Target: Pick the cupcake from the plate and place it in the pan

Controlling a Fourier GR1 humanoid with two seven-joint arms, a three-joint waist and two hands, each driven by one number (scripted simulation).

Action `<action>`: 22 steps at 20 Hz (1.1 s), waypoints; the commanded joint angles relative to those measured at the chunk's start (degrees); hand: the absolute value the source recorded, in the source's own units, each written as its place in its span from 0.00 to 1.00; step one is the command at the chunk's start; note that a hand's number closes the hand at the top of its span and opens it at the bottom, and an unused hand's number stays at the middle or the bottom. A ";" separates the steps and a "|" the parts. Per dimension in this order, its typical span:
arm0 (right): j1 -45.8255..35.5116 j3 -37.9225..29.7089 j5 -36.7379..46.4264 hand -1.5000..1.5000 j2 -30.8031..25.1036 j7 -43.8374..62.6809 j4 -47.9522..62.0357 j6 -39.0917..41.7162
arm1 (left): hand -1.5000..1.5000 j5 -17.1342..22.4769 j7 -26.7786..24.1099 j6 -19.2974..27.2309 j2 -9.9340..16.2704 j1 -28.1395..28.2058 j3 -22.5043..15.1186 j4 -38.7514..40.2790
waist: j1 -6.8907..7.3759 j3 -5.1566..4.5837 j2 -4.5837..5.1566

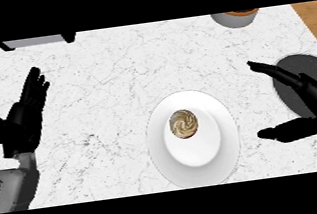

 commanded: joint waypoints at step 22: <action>-20.88 10.50 6.47 0.00 13.22 41.40 -14.26 17.43 | 0.50 -4.56 2.63 -1.22 -4.07 -0.53 1.48 -2.14 | 1.04 0.08 0.34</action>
